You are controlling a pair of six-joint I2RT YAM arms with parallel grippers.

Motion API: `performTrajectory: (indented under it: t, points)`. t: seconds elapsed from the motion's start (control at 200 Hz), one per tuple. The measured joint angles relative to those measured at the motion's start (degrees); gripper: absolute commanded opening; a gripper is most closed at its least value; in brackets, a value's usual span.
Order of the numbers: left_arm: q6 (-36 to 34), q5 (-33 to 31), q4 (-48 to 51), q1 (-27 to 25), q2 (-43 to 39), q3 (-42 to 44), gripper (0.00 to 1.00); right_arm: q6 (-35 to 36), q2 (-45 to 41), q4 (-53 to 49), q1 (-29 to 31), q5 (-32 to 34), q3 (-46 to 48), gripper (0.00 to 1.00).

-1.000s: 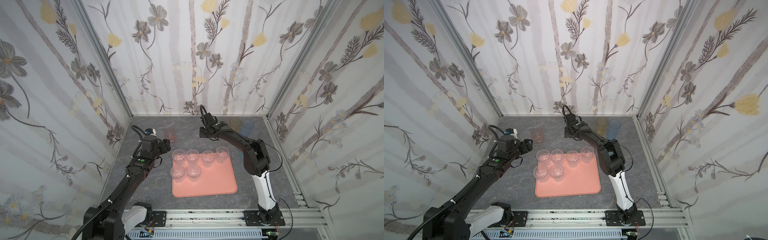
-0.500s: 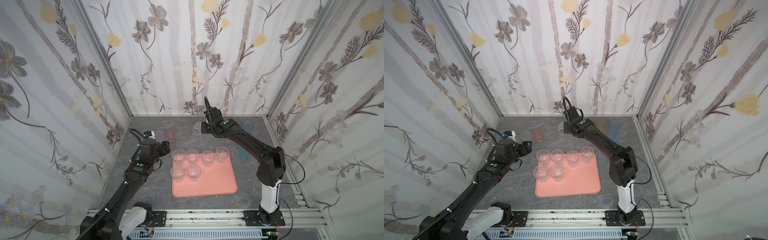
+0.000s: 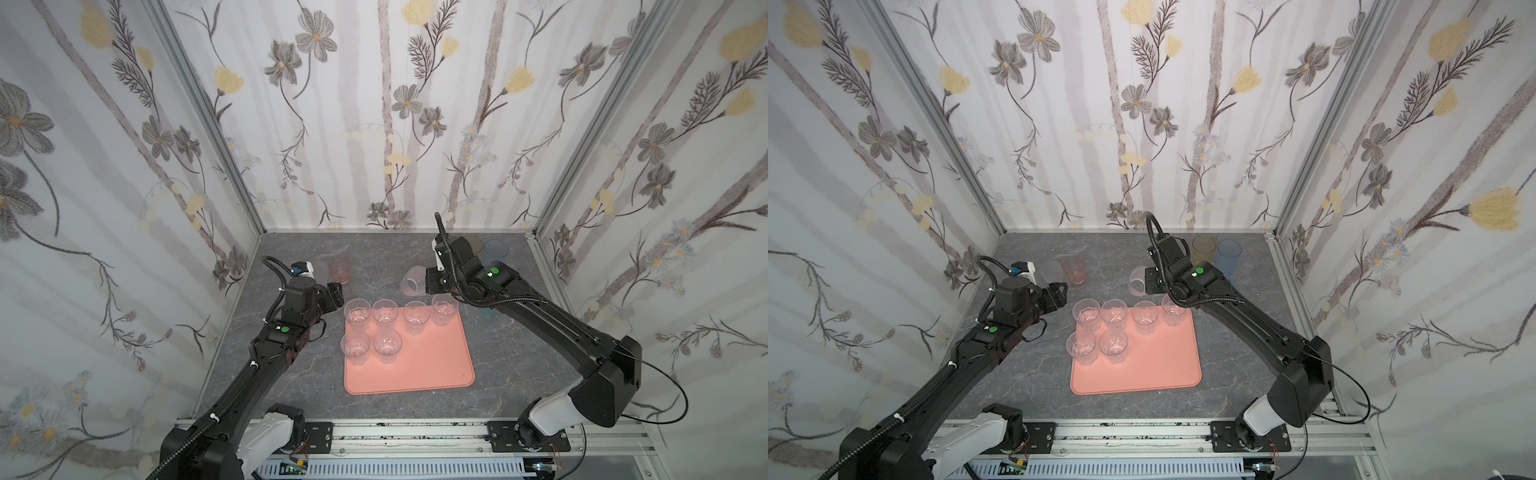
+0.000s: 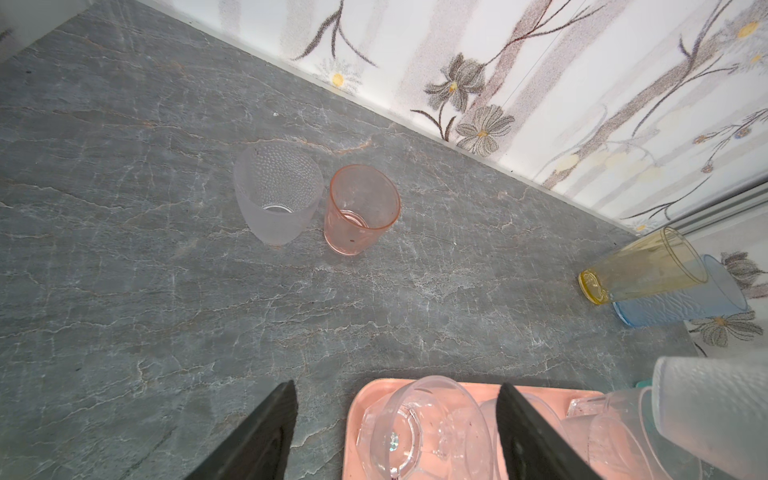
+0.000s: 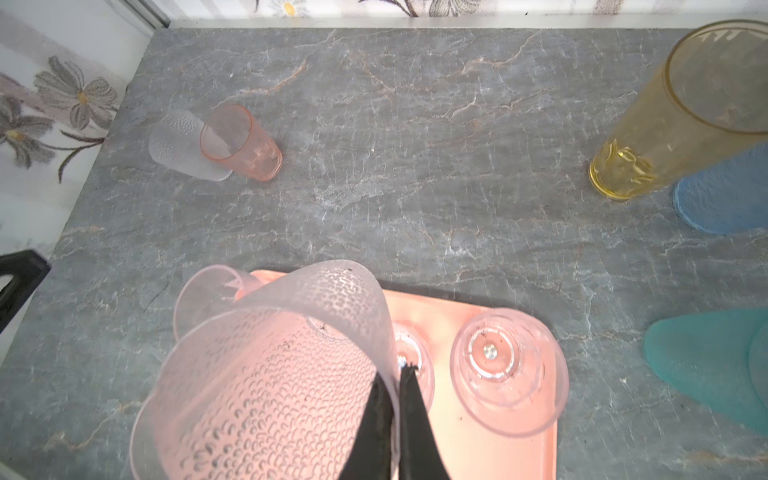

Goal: Place the glasses into the tray
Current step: 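Carry the frosted glass over the tray and lower it at the near corner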

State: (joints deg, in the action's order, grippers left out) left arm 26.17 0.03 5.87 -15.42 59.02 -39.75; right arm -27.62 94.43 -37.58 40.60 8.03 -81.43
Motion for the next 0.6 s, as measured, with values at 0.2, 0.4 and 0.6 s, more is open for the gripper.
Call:
performTrajectory:
  t: [0.2,0.4,0.6]
  points:
    - [0.4,-0.5,0.0,-1.1,0.5,0.0,0.78,-2.2,-7.0,-3.5,1.5,0.3,5.6,0.0]
    - [0.6,-1.4,0.0,-1.5,0.4,0.7,0.78,-4.5,-9.5,-6.6,4.9,-0.2,10.0,0.0]
    - [0.8,-1.8,0.0,-1.9,1.0,0.9,0.78,-6.8,-11.3,-9.2,8.7,-0.3,12.8,0.0]
